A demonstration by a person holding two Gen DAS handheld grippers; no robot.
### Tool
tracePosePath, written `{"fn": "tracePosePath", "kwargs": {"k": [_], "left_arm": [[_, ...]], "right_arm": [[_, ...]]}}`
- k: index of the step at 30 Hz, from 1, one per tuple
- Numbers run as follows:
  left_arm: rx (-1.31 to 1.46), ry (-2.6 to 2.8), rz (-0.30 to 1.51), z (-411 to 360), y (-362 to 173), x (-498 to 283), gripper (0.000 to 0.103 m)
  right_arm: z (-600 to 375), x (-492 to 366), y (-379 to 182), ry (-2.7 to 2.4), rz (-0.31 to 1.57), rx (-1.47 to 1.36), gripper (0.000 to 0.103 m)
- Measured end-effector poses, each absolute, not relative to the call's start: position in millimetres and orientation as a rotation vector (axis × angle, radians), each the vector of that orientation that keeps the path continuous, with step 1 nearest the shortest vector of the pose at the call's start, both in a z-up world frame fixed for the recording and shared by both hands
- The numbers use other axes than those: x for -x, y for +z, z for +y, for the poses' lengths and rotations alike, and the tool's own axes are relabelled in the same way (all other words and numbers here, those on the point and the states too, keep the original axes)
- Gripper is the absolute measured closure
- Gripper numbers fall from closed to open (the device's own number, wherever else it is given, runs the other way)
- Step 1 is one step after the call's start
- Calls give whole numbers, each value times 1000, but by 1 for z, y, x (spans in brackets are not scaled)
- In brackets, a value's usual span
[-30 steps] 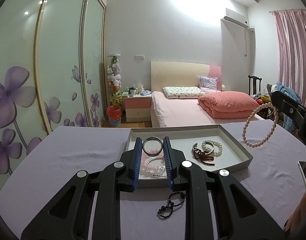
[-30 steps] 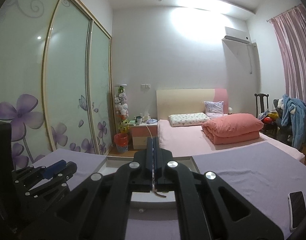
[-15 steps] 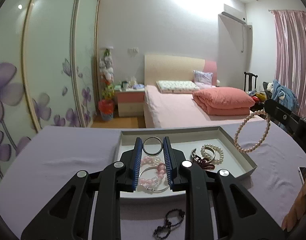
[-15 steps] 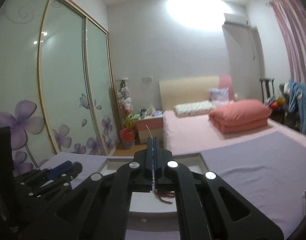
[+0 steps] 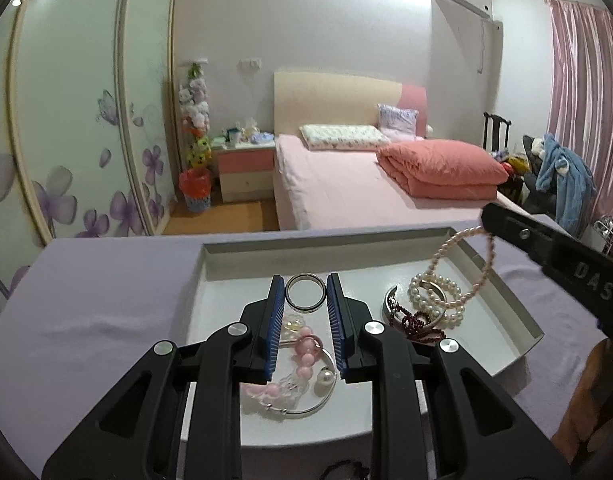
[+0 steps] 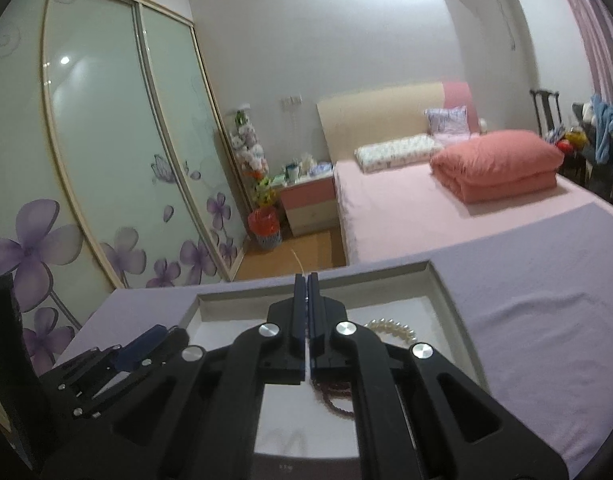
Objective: Organize jewelry
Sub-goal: 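Carry the ring and pearl necklace into the gray tray and open both tools, then withdraw both tools from the tray toward the remaining jewelry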
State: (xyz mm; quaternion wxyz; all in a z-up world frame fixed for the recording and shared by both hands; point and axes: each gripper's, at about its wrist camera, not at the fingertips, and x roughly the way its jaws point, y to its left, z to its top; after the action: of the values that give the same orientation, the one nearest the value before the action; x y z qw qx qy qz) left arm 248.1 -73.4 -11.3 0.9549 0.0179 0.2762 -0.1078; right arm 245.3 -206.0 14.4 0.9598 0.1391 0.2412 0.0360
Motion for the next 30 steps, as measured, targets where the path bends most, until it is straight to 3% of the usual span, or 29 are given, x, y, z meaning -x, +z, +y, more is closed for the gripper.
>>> {"fn": "tracePosePath", "kwargs": {"k": [1,2,3,5,15,23,30], "left_arm": [[-32,-219,567,-73,-11,-250,78],[-22,-221,576,-71,-12,-251,72],[-8,-220,577,-66,-12,-250,63],[8,-206,563,-58,-10,-248,57],[99,-181,599,-18,-6,-237,57],[55,-150,679,12,-24,-207,57],[8,-149,729,22,-41,-187,50]], "right_arm": [[-208,-249,10,73,512,-296,88],[-210,-251,8,72,521,-311,72],[-213,-250,6,65,520,-323,62],[-219,-244,4,45,506,-321,62],[-222,-213,-7,89,556,-293,62],[-188,-188,-41,206,771,-159,65],[-160,-190,-72,202,892,-109,69]]}}
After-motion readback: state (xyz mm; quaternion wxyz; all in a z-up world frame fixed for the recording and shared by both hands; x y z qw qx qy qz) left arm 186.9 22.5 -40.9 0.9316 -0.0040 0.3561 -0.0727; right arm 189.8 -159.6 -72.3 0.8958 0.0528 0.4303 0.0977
